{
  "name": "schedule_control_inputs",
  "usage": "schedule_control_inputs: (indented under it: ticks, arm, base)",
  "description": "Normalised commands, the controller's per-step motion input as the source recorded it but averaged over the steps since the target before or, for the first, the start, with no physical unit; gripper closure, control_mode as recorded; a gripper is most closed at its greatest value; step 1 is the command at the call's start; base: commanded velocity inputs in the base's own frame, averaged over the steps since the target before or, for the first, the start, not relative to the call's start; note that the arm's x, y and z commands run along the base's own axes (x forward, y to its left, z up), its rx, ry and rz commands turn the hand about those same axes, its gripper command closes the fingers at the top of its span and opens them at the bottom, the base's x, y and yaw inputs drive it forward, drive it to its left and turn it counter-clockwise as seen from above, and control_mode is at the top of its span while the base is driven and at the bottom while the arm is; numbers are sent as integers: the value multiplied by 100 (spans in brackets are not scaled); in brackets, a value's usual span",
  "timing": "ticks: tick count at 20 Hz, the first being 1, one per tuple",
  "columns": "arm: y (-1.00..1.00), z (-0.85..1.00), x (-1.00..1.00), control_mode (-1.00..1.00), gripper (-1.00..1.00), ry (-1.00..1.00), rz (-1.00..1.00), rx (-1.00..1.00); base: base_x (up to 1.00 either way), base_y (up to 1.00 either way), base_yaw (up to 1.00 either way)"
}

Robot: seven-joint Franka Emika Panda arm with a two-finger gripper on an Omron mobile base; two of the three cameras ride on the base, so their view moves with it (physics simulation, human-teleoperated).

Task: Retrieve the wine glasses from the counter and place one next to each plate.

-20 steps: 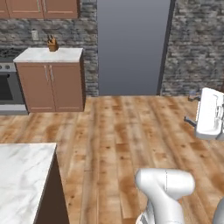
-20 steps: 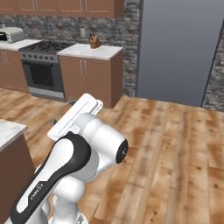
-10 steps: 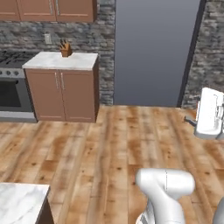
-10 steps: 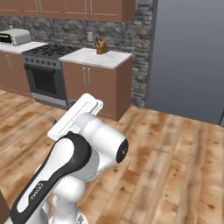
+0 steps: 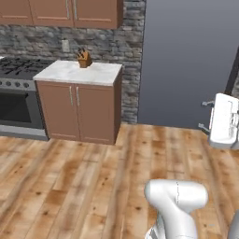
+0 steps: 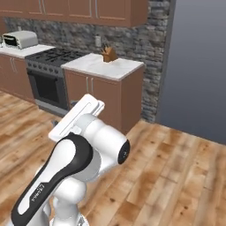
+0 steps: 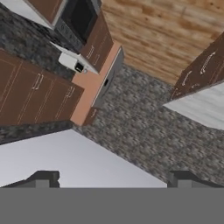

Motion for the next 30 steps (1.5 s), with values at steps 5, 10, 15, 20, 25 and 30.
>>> schedule_control_inputs:
  ticks: [5, 10, 15, 20, 25, 30]
  arm:
    - [0, 0, 0, 100, -100, 0, 0, 0]
    - [0, 0, 0, 100, -100, 0, 0, 0]
    - [0, 0, 0, 100, -100, 0, 0, 0]
    - [0, 0, 0, 100, -100, 0, 0, 0]
    - [0, 0, 0, 100, -100, 0, 0, 0]
    - [0, 0, 0, 100, -100, 0, 0, 0]
  base:
    - [100, 13, 18]
    - [100, 32, 3]
    - [100, 91, -5]
    - [100, 100, -8]
    - [75, 100, -5]
    - [31, 100, -1]
